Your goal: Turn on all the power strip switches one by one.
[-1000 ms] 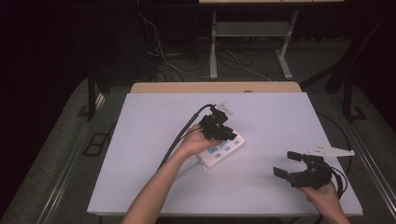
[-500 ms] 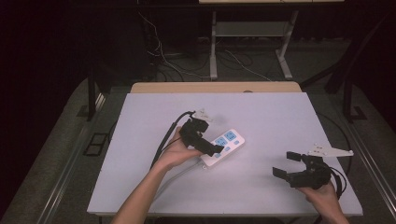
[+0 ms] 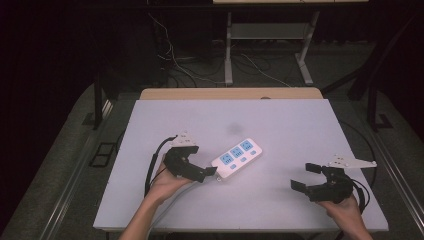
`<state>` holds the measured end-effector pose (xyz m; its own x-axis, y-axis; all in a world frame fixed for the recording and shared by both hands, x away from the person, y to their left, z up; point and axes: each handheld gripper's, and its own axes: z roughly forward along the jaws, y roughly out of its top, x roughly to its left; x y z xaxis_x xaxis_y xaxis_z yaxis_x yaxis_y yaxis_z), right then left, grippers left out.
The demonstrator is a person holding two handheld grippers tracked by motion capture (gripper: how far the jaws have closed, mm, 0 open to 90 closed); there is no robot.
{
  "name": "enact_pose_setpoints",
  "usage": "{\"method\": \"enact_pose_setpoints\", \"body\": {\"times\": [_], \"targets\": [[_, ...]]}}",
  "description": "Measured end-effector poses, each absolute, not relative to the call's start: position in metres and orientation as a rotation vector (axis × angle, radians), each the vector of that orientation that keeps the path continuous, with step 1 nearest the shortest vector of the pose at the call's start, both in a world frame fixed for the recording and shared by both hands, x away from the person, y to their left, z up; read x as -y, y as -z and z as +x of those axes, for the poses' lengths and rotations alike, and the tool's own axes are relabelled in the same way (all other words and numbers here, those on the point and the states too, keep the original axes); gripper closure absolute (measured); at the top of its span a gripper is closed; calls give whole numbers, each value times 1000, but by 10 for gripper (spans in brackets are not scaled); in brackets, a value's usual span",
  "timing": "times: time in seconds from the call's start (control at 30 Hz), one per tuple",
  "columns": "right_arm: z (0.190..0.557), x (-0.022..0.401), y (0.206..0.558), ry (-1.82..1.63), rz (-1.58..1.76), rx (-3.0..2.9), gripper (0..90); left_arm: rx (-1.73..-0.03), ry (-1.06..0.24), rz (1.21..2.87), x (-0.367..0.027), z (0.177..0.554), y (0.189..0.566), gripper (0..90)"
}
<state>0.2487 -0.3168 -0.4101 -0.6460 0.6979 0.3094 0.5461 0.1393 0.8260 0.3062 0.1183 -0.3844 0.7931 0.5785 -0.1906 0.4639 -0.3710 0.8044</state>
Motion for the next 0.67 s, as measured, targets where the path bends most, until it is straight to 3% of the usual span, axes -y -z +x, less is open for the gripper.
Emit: {"method": "enact_pose_setpoints", "body": {"times": [0.67], "targets": [[243,308,411,-1525,1222,-2283,20,-868,-163,1890,-167,272,406,0]]}}
